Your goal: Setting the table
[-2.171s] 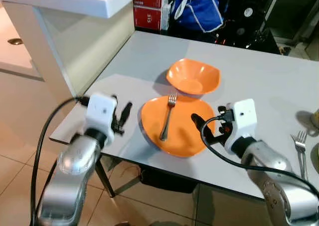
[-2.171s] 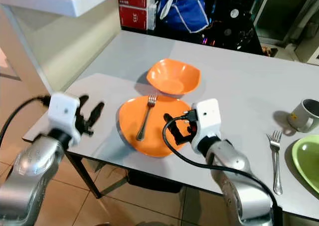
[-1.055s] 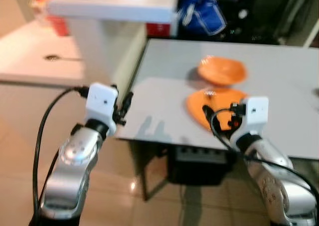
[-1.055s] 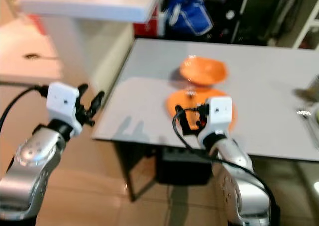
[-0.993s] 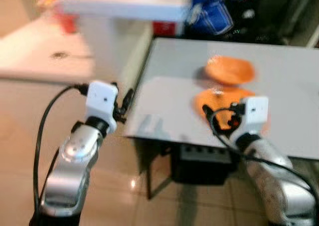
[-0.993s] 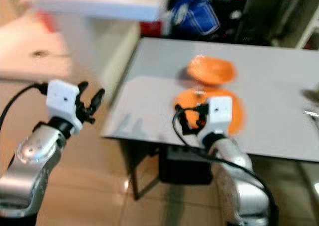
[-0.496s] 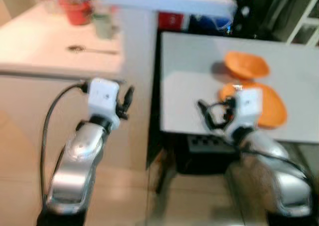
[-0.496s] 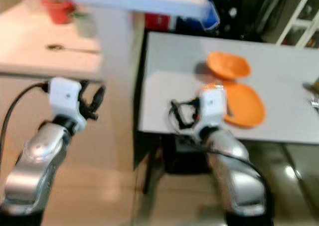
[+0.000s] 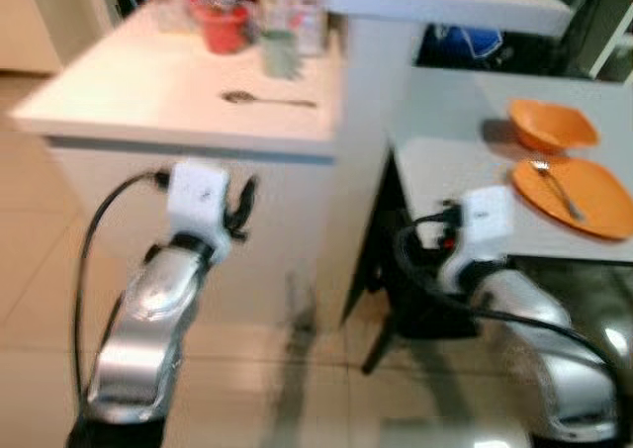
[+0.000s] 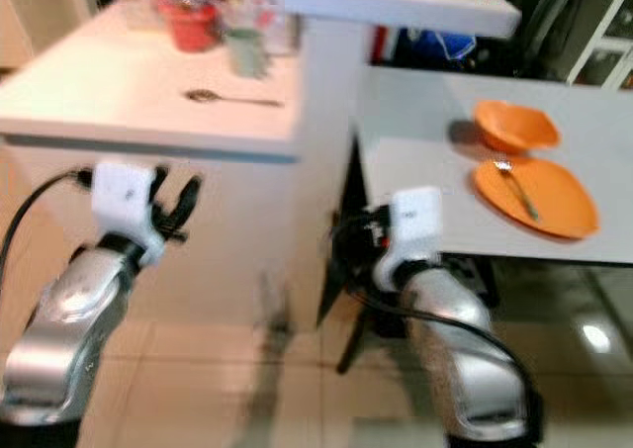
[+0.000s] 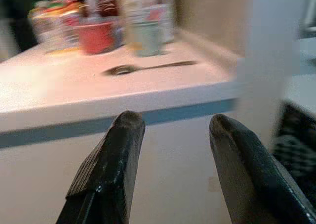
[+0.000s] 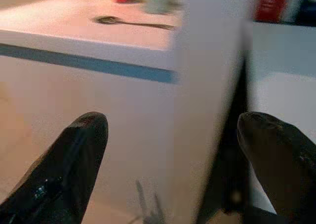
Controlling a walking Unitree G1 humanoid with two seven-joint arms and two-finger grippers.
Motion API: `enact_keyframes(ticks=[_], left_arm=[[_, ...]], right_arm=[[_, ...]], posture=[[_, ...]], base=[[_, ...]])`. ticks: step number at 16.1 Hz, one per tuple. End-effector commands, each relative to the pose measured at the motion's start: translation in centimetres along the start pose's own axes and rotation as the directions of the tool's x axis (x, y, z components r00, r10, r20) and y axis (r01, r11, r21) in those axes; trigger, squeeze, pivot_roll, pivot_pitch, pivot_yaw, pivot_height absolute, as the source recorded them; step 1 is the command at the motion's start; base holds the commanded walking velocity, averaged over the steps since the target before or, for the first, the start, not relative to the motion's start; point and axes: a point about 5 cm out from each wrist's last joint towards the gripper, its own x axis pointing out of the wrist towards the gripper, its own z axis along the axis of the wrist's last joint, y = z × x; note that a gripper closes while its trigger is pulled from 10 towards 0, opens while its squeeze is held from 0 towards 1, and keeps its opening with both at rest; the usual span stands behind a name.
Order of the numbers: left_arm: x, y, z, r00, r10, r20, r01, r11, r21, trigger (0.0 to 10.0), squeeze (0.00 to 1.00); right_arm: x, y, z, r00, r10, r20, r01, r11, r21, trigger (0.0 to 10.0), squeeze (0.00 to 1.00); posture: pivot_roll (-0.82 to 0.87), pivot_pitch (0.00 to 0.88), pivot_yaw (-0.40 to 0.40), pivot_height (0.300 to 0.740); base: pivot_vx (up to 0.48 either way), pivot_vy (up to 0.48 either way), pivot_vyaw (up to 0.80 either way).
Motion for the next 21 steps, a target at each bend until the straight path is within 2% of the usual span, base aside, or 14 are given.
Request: enact_keyframes(ticks=[1, 3, 5, 8, 10, 15, 16, 19, 21], left_arm=[[0.2, -0.5, 1.0, 0.999, 0.005, 0.047, -0.005, 1.000, -0.006, 10.0, 0.00], [0.4, -0.4, 0.9, 0.999, 0.009, 0.038, -0.009, 1.000, 0.015, 10.0, 0.00], [0.3, 0.0, -0.1, 0.998, 0.069, -0.012, -0.070, 0.996, -0.053, 10.0, 0.00], [0.2, 0.3, 0.6, 0.997, 0.069, 0.029, -0.068, 0.997, -0.044, 10.0, 0.00], [0.1, 0.4, 1.4, 0.994, 0.060, 0.086, -0.062, 0.998, 0.020, 10.0, 0.00], [-0.3, 0.6, 1.6, 0.996, 0.030, 0.082, -0.039, 0.993, 0.111, 10.0, 0.00], [-0.1, 0.5, 1.7, 0.997, 0.007, 0.082, -0.021, 0.985, 0.172, 10.0, 0.00], [0.2, 0.6, 1.9, 0.996, 0.001, 0.089, -0.018, 0.983, 0.183, 10.0, 0.00], [0.5, 0.6, 2.1, 0.996, -0.022, 0.092, 0.004, 0.981, 0.192, 10.0, 0.00]], right_arm=[[-0.2, -0.6, 0.4, 1.000, -0.024, 0.006, 0.024, 1.000, -0.014, 10.0, 0.00], [-0.1, -0.6, 0.6, 1.000, -0.021, 0.012, 0.021, 0.999, -0.025, 10.0, 0.00], [0.3, -0.5, 1.7, 0.998, -0.020, 0.052, 0.023, 0.999, -0.048, 10.0, 0.00], [0.7, -0.2, 2.5, 0.996, -0.012, 0.089, 0.018, 0.998, -0.066, 10.0, 0.00], [1.2, -0.2, 2.3, 0.997, 0.005, 0.077, 0.004, 0.993, -0.114, 10.0, 0.00], [2.1, -0.7, 2.3, 0.997, -0.011, 0.080, 0.022, 0.991, -0.130, 10.0, 0.00], [2.2, -0.9, 2.6, 0.996, -0.014, 0.089, 0.027, 0.989, -0.142, 10.0, 0.00], [2.4, -1.1, 2.9, 0.994, -0.022, 0.107, 0.038, 0.988, -0.149, 10.0, 0.00], [2.5, -1.4, 3.0, 0.991, -0.052, 0.126, 0.067, 0.991, -0.116, 10.0, 0.00]], posture=[[0.01, 0.000, -0.042, 0.740], [0.01, 0.000, -0.034, 0.740], [0.00, 0.000, -0.006, 0.740], [0.03, 0.000, -0.010, 0.740], [0.07, 0.000, -0.037, 0.740], [0.07, 0.000, -0.040, 0.740], [0.07, 0.000, -0.038, 0.740], [0.06, 0.000, -0.021, 0.740], [0.07, 0.000, -0.020, 0.740]], base=[[0.000, -0.480, 0.00], [0.000, -0.480, 0.00], [0.000, -0.240, 0.00], [0.000, 0.000, 0.00], [0.000, 0.000, 0.00], [0.263, 0.000, 0.54], [0.352, 0.000, 0.80], [0.361, 0.000, 0.80], [0.364, 0.000, 0.00]])
